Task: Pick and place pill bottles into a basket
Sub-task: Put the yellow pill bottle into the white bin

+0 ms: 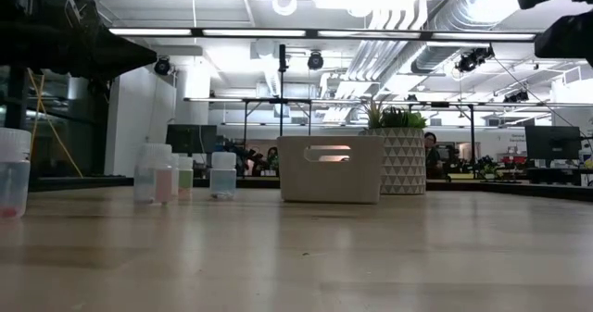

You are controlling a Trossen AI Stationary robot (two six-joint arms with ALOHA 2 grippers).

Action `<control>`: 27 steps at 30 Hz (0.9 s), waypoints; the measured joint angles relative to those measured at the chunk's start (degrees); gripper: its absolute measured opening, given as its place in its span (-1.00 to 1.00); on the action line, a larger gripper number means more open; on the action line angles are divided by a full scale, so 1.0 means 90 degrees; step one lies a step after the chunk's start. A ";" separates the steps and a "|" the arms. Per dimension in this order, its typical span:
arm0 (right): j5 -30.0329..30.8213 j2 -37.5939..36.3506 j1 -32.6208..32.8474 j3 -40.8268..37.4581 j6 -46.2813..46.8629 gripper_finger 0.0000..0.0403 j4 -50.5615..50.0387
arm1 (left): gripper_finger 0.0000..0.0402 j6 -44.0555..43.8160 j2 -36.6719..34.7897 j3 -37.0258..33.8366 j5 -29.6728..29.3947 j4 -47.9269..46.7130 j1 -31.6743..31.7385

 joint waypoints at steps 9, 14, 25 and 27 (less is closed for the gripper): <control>0.0088 0.0381 0.0163 0.0000 -0.0215 0.18 -0.0229 | -0.75 0.0000 0.0000 0.0000 0.0000 0.0000 0.0000; 0.0478 0.0563 0.0289 0.0000 -0.0291 0.18 -0.0262 | -0.75 0.0001 0.0030 0.0000 -0.0002 0.0000 0.0000; 0.0503 0.1034 0.0549 -0.0002 -0.0339 0.18 -0.0281 | -0.75 0.0000 0.0267 0.0002 -0.0004 -0.0003 0.0000; 0.0566 0.1102 0.0576 -0.0002 -0.0311 0.18 -0.0281 | -0.75 0.0000 0.0313 0.0001 -0.0003 0.0001 0.0000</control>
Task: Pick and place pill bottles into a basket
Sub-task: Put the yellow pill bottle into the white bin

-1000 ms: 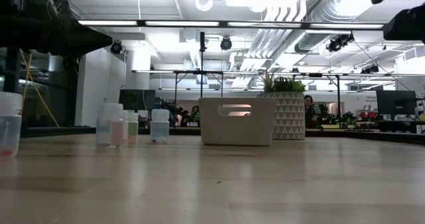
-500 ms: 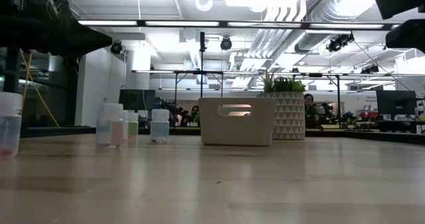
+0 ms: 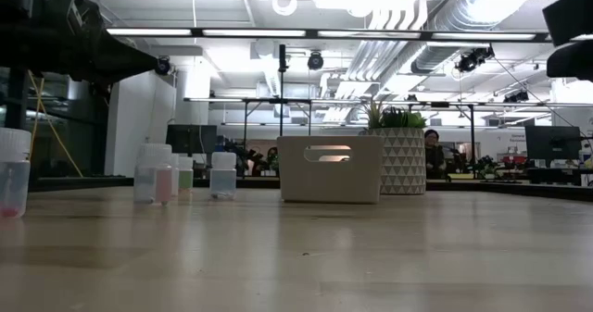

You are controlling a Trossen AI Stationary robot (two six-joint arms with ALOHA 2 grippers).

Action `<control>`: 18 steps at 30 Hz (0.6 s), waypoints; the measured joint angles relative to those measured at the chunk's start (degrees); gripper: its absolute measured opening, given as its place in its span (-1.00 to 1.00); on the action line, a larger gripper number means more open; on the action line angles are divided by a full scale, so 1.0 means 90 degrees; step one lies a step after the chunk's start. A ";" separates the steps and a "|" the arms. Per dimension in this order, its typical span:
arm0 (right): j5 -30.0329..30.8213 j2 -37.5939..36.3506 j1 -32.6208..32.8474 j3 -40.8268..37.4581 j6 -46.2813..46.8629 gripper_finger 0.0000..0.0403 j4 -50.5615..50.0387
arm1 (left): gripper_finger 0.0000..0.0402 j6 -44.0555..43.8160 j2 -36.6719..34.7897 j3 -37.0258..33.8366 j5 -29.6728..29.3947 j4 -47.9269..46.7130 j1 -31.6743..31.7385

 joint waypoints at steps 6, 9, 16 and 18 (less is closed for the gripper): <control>0.0062 0.0254 0.0004 0.0000 -0.0026 0.18 -0.0014 | -0.75 0.0001 0.0005 0.0002 -0.0002 -0.0004 0.0000; 0.0081 0.0378 0.0005 0.0000 -0.0025 0.18 -0.0029 | -0.75 0.0000 0.0005 0.0002 -0.0002 -0.0001 0.0000; 0.0032 0.0597 0.0005 -0.0002 -0.0007 0.17 -0.0032 | -0.75 0.0000 0.0005 0.0002 -0.0002 -0.0004 0.0000; 0.0029 0.0607 0.0005 -0.0003 -0.0005 0.15 -0.0039 | -0.75 0.0000 0.0005 0.0002 -0.0002 -0.0001 0.0000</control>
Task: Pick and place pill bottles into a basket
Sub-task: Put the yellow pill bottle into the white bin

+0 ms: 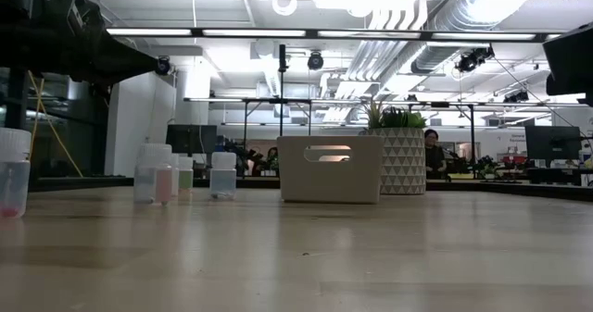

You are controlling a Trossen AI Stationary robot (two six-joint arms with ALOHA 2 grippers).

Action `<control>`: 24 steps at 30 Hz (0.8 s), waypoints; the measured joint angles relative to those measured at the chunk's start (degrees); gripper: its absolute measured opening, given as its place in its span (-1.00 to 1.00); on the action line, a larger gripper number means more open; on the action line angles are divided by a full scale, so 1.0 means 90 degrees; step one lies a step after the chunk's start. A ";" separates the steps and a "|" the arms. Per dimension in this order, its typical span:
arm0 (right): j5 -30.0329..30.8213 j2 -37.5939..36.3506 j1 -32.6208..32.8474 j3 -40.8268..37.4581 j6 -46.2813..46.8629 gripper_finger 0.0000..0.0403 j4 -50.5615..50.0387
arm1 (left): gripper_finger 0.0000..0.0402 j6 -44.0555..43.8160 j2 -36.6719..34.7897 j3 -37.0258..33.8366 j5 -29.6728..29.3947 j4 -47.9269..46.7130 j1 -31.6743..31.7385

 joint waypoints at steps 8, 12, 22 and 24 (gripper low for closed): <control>-0.0171 -0.0001 -0.0001 -0.0002 -0.0019 -0.04 -0.0010 | -0.75 0.0000 0.0000 0.0000 0.0000 0.0000 0.0000; -0.0267 -0.0001 0.0000 -0.0002 -0.0019 -0.12 -0.0013 | -0.75 0.0000 0.0000 0.0000 0.0000 0.0000 0.0000; -0.0270 -0.0001 -0.0002 -0.0002 0.0012 -0.33 -0.0012 | -0.75 0.0000 0.0000 0.0000 0.0000 0.0000 0.0000; -0.0272 -0.0001 -0.0002 -0.0002 0.0019 -0.37 -0.0012 | -0.75 0.0000 0.0000 0.0000 0.0000 0.0000 0.0000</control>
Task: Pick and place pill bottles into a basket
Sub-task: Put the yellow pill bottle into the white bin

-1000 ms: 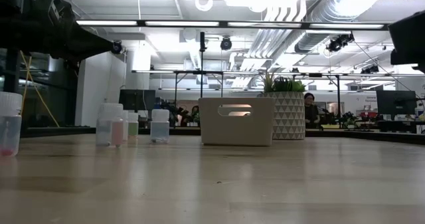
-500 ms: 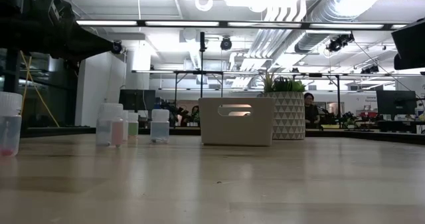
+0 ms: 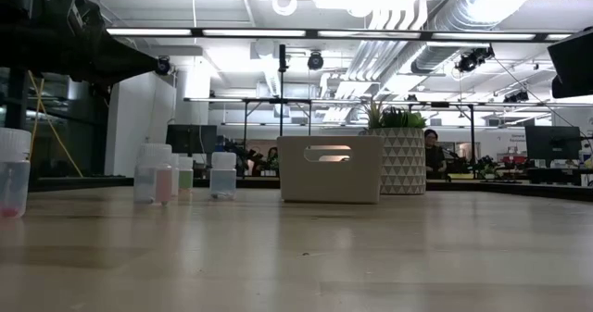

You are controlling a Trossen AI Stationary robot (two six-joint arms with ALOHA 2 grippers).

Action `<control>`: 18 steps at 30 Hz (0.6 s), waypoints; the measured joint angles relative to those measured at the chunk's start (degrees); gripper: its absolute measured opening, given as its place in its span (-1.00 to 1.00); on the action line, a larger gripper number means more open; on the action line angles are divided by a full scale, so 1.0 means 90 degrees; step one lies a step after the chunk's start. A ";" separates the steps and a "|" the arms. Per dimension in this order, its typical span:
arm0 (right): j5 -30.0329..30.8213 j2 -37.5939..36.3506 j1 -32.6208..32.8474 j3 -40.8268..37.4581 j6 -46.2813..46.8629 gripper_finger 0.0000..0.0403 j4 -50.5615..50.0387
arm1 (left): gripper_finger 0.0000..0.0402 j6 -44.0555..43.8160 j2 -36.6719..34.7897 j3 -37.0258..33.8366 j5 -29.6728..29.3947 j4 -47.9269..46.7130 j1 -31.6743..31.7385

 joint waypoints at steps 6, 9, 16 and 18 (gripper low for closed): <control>-0.0252 0.0000 -0.0072 0.0001 0.0006 -0.50 0.0006 | -0.75 0.0000 0.0000 0.0000 0.0000 0.0000 0.0000; -0.0452 0.0000 -0.0205 0.0002 0.0005 -0.53 0.0058 | -0.75 0.0000 0.0000 0.0000 0.0000 0.0000 0.0000; -0.0588 -0.0001 -0.0609 0.0067 -0.0117 -0.47 0.0357 | -0.75 0.0000 0.0000 0.0000 -0.0002 0.0000 0.0000; -0.0484 -0.0002 -0.0753 0.0188 -0.0284 -0.48 0.0504 | -0.75 0.0000 -0.0002 0.0000 -0.0002 0.0000 0.0000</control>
